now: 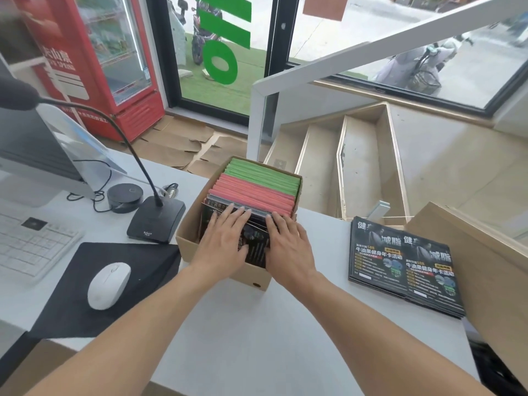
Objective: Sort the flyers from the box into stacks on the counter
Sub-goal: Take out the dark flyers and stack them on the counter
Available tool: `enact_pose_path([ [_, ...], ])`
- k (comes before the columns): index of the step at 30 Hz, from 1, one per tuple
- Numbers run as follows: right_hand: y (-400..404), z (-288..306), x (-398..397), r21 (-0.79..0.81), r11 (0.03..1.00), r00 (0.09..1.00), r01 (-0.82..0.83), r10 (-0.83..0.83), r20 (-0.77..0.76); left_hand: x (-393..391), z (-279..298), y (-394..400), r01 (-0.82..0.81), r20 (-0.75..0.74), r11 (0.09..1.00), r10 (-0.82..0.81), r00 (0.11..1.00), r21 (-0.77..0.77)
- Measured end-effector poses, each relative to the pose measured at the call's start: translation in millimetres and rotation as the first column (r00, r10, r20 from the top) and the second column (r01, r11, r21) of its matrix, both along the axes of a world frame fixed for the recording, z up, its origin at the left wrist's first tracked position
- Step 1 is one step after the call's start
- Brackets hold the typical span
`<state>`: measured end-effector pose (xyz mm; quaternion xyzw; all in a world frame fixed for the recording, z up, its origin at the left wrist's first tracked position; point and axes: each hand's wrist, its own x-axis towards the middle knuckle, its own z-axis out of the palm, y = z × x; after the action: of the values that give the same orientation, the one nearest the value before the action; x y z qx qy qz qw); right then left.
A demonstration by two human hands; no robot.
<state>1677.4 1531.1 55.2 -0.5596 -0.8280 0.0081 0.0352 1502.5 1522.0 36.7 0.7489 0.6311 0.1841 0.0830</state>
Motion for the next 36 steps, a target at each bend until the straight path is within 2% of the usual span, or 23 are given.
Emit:
enact_pose_path([
  [5,-2.9,-1.2,-0.2,0.054,0.999,0.996,-0.006,0.000,0.093,-0.4,-3.5,4.4,0.030,-0.021,0.999,-0.030,0.999,-0.036],
  [8,-7.2,-5.3,0.8,0.168,0.986,1.000,-0.020,0.016,0.022,0.3,-6.6,1.6,0.024,-0.019,1.000,-0.024,1.000,-0.012],
  [10,-9.0,-5.4,-0.4,0.185,0.981,0.998,-0.053,0.059,-0.027,0.7,-7.5,-0.9,0.012,0.006,0.999,-0.012,1.000,0.035],
  [15,-18.8,7.1,-5.0,0.060,0.997,0.981,-0.044,0.054,-0.189,-3.2,-7.7,-3.2,-0.008,0.058,0.993,0.001,0.998,0.122],
  [18,-17.6,16.6,0.5,-0.037,0.999,0.939,0.026,-0.037,-0.342,-9.3,8.9,-0.3,0.049,-0.051,0.989,-0.042,0.998,0.139],
  [20,-15.8,27.7,6.6,-0.096,0.995,0.847,0.019,-0.067,-0.528,-17.3,35.5,3.6,0.148,-0.098,0.984,-0.138,0.986,0.103],
  [22,-17.5,45.8,14.0,-0.119,0.993,0.669,-0.014,-0.079,-0.740,-22.4,68.3,5.6,0.259,-0.083,0.962,-0.253,0.964,0.081],
  [24,-22.8,70.7,24.1,-0.076,0.997,0.482,0.006,-0.070,-0.874,-19.5,97.8,4.5,0.318,-0.052,0.932,-0.314,0.948,0.172],
  [25,-24.6,82.5,32.1,-0.050,0.998,0.415,0.044,-0.064,-0.907,-14.2,109.0,3.1,0.304,0.023,0.929,-0.316,0.948,0.212],
  [26,-25.7,90.7,42.8,-0.042,0.996,0.368,0.083,-0.069,-0.927,-6.4,117.7,1.5,0.263,0.165,0.942,-0.300,0.940,0.210],
  [27,-26.3,96.0,54.9,-0.065,0.991,0.333,0.115,-0.101,-0.937,4.9,124.9,-1.0,0.206,0.365,0.964,-0.255,0.895,0.169],
  [29,-28.6,97.4,83.9,-0.180,0.973,0.247,0.141,-0.211,-0.946,34.7,130.9,-9.0,0.160,0.721,0.987,-0.134,0.680,0.033],
  [30,-30.6,93.0,98.6,-0.247,0.961,0.175,0.121,-0.266,-0.948,52.0,128.9,-13.9,0.165,0.811,0.986,-0.097,0.577,0.001],
  [31,-34.4,87.0,111.4,-0.301,0.950,0.101,0.087,-0.309,-0.946,70.6,123.9,-18.5,0.183,0.855,0.983,-0.080,0.512,-0.018],
  [33,-44.1,71.1,133.2,-0.353,0.934,-0.011,0.063,-0.353,-0.936,109.2,106.9,-27.6,0.258,0.891,0.963,-0.054,0.451,-0.072],
  [36,-60.5,45.9,159.4,-0.380,0.916,-0.052,0.128,-0.376,-0.925,162.2,77.6,-36.9,0.258,0.933,0.953,0.056,0.356,-0.156],
])
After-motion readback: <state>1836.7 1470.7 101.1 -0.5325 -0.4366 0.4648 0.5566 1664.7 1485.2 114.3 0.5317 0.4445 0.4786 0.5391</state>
